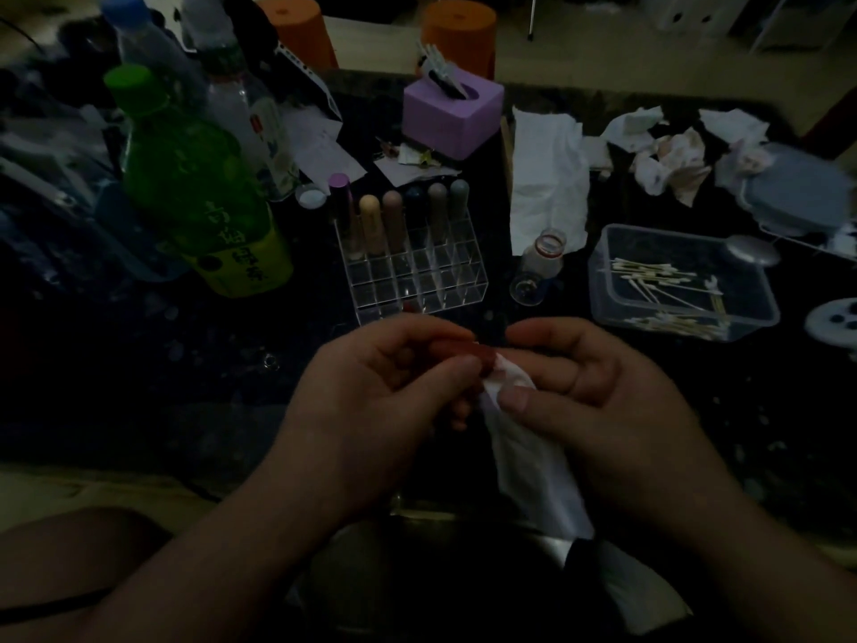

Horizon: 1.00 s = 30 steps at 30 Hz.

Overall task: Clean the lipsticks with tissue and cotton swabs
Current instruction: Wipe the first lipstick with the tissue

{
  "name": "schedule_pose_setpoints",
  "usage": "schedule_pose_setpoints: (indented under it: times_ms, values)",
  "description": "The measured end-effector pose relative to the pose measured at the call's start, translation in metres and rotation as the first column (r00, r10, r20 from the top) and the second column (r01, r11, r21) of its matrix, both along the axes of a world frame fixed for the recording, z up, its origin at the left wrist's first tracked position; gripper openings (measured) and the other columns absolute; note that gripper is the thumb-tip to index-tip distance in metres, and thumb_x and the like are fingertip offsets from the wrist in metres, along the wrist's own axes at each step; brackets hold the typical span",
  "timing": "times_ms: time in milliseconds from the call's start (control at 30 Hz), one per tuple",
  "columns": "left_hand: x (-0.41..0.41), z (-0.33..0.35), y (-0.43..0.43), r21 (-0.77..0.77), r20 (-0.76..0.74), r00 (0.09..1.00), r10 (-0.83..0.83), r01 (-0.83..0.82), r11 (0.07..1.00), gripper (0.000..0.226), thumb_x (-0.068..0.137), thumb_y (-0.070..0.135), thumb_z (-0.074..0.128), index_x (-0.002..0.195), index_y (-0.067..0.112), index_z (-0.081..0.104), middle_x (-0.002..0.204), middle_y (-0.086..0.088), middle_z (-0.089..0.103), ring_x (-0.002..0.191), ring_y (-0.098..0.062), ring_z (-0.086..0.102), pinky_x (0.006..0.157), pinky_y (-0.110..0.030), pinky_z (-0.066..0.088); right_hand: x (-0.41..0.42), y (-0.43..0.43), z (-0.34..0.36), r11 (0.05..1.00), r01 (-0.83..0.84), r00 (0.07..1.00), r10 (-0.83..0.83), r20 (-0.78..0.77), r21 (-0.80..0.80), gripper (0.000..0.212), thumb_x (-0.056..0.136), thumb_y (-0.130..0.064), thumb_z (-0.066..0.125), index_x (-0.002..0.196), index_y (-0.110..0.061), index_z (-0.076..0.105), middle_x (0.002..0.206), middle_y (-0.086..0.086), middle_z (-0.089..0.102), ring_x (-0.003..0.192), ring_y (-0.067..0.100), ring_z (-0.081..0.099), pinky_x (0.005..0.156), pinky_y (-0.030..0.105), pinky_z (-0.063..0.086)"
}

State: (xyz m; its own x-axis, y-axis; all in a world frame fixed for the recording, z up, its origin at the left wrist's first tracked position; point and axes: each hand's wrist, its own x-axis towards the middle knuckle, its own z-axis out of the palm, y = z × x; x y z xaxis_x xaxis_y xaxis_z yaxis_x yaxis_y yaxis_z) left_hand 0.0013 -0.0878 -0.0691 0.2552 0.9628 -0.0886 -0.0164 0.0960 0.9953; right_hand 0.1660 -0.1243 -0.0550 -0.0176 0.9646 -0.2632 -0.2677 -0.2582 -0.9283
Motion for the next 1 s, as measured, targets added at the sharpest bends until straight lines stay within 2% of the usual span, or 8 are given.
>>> schedule_pose_setpoints:
  times_ms: [133,233,333,433,567,700,800,1000]
  values:
    - [-0.008,-0.01,0.002,0.595,-0.418,0.901,0.117,0.175,0.784,0.022,0.086,0.028,0.071,0.107,0.025,0.072,0.101,0.014,0.073,0.096,0.0,0.068,0.086,-0.019,0.052,0.004,0.002,0.004,0.973,0.009,0.947,-0.082,-0.312,-0.229,0.04,0.064,-0.003,0.075,0.102,-0.005,0.066,0.094,0.016,0.074,0.079,0.024,0.073,0.067,0.027,0.06]
    - [-0.006,-0.009,0.001,0.6,-0.434,0.896,0.087,0.216,0.77,0.026,0.084,0.027,0.076,0.108,0.018,0.074,0.1,0.01,0.073,0.095,-0.003,0.068,0.085,-0.02,0.052,0.008,0.005,0.003,0.987,0.054,0.982,-0.08,-0.168,-0.154,0.04,0.059,-0.008,0.074,0.098,-0.007,0.065,0.09,0.017,0.075,0.077,0.024,0.074,0.067,0.027,0.059]
    - [-0.004,0.002,0.003,0.091,-0.207,0.976,-0.063,0.083,0.992,0.032,0.065,0.044,0.089,0.09,0.029,0.075,0.081,0.003,0.074,0.076,-0.011,0.071,0.067,-0.026,0.058,0.008,0.002,-0.001,0.994,0.089,0.978,-0.1,0.181,0.068,0.031,0.066,-0.01,0.077,0.093,-0.013,0.064,0.083,0.007,0.077,0.079,0.02,0.075,0.068,0.026,0.058]
    - [-0.001,0.009,0.009,-0.482,-0.006,0.979,-0.203,0.175,0.858,0.056,0.067,0.071,0.073,0.079,0.017,0.071,0.065,-0.013,0.063,0.046,-0.022,0.051,0.039,-0.024,0.039,0.008,-0.003,-0.008,0.924,-0.019,0.83,-0.199,0.521,0.382,0.025,0.075,-0.006,0.08,0.091,-0.022,0.068,0.086,-0.01,0.075,0.082,0.006,0.073,0.071,0.019,0.057]
    - [0.004,0.012,0.004,-0.638,0.087,0.955,-0.283,0.271,0.721,0.055,0.082,0.06,0.051,0.081,0.005,0.059,0.054,-0.008,0.044,0.039,-0.016,0.031,0.037,-0.017,0.024,0.009,-0.006,-0.013,0.85,-0.157,0.759,-0.222,0.612,0.503,0.021,0.08,-0.005,0.078,0.095,-0.016,0.07,0.091,-0.011,0.071,0.087,0.007,0.071,0.076,0.022,0.057]
    - [0.009,0.009,-0.001,-0.453,0.212,0.967,-0.141,0.225,0.862,0.033,0.084,0.04,0.058,0.082,0.007,0.065,0.058,-0.006,0.042,0.045,-0.016,0.032,0.037,-0.02,0.029,-0.001,-0.002,-0.001,0.974,0.033,0.93,-0.112,0.35,0.223,0.028,0.075,0.004,0.078,0.093,-0.015,0.066,0.086,-0.005,0.077,0.085,0.009,0.074,0.074,0.018,0.057]
    - [0.003,-0.003,-0.003,-0.024,-0.155,0.977,-0.145,0.142,0.989,0.018,0.089,0.04,0.065,0.088,0.022,0.066,0.062,-0.001,0.057,0.048,-0.02,0.053,0.044,-0.031,0.043,0.006,0.003,0.006,0.996,-0.023,0.998,0.028,0.062,-0.081,0.029,0.068,0.003,0.078,0.094,-0.007,0.066,0.088,0.01,0.077,0.082,0.02,0.074,0.069,0.024,0.059]
    - [-0.01,-0.016,0.007,0.612,-0.479,0.877,0.038,0.303,0.73,0.025,0.089,0.025,0.066,0.113,0.019,0.068,0.106,0.011,0.068,0.097,-0.003,0.066,0.086,-0.023,0.053,0.018,0.006,0.013,0.96,-0.14,0.955,0.067,-0.288,-0.242,0.026,0.062,0.004,0.071,0.084,-0.008,0.077,0.09,0.019,0.074,0.076,0.026,0.073,0.067,0.03,0.06]
